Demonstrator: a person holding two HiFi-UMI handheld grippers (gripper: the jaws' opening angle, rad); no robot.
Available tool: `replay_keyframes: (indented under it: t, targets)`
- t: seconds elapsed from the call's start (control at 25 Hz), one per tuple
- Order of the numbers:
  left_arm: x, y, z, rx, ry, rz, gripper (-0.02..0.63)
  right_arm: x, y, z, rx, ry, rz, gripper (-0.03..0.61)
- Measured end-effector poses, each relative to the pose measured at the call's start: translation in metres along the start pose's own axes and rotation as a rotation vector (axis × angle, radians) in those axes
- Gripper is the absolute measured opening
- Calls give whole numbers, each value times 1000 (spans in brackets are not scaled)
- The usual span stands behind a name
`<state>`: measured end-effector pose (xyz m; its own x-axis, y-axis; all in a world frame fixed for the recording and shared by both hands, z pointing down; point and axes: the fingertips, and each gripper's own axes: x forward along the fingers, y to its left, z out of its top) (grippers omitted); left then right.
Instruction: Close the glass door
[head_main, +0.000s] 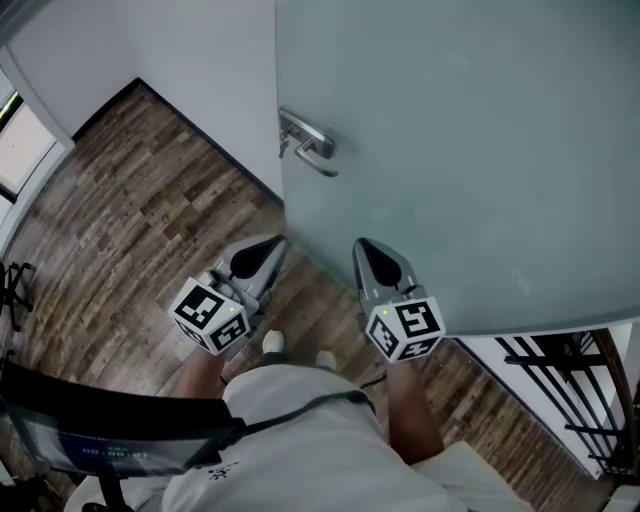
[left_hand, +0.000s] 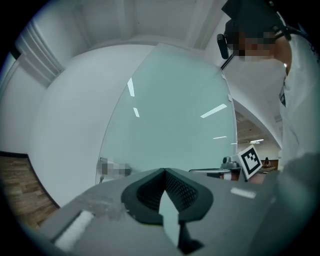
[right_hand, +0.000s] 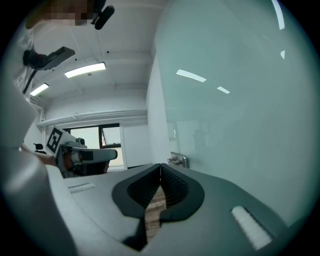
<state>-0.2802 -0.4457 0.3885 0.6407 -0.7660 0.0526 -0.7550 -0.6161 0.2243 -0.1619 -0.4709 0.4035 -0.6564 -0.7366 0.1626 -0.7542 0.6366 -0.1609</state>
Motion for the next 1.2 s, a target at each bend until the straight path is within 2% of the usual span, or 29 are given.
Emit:
replay_keyframes:
  t: [0.28, 0.68, 0.96, 1.2]
  targets:
    - [7, 44, 0, -24, 19, -78, 4, 48, -5, 3, -71, 13, -70, 9]
    - [5, 37, -9, -19, 22, -150, 4, 45, -5, -4, -126, 26, -135, 9]
    - [25, 47, -10, -13, 42, -120, 3, 69, -19, 0, -158, 42, -105, 9]
    - [34, 52, -3, -14, 23, -85, 5, 98, -37, -9, -307, 121, -94, 11]
